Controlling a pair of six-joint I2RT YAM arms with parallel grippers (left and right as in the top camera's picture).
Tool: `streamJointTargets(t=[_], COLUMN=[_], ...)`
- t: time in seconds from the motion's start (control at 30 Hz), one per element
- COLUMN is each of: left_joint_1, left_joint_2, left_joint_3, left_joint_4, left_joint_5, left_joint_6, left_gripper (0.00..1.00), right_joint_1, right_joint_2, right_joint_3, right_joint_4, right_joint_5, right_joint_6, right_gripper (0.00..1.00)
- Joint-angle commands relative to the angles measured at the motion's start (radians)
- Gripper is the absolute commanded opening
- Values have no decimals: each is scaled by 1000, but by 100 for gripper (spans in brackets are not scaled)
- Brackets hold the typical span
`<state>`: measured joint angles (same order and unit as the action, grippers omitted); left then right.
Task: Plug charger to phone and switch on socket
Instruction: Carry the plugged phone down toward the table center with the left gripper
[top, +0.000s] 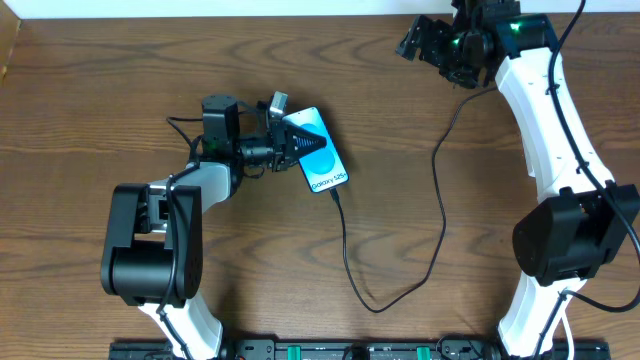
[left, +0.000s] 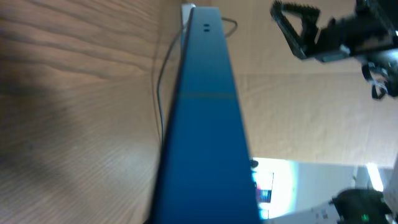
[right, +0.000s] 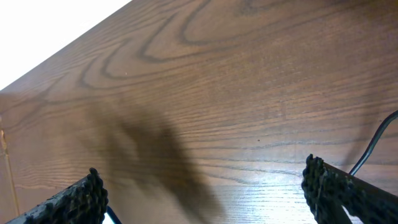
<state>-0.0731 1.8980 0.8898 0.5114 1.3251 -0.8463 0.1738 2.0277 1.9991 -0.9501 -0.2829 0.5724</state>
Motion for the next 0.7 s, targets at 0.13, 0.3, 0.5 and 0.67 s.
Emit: streamJointTargets(t=[0.13, 0.3, 0.5, 0.67], left_joint_1=[2, 2, 2, 2], left_joint_2=[-7, -7, -7, -7], left_joint_3=[40, 41, 41, 41], left_joint_4=[5, 3, -21, -36], left_joint_5=[-152, -243, -369, -464], left_joint_6=[-151, -188, -188, -198], left_gripper=[8, 7, 7, 7], right_joint_1=[0, 0, 0, 0], right_joint_2=[-19, -19, -19, -19], right_joint_3=[11, 11, 11, 11], right_joint_4=[5, 7, 9, 14], right_joint_5=[8, 8, 8, 8], right_joint_6=[-13, -29, -32, -32], right_gripper=[99, 99, 99, 99])
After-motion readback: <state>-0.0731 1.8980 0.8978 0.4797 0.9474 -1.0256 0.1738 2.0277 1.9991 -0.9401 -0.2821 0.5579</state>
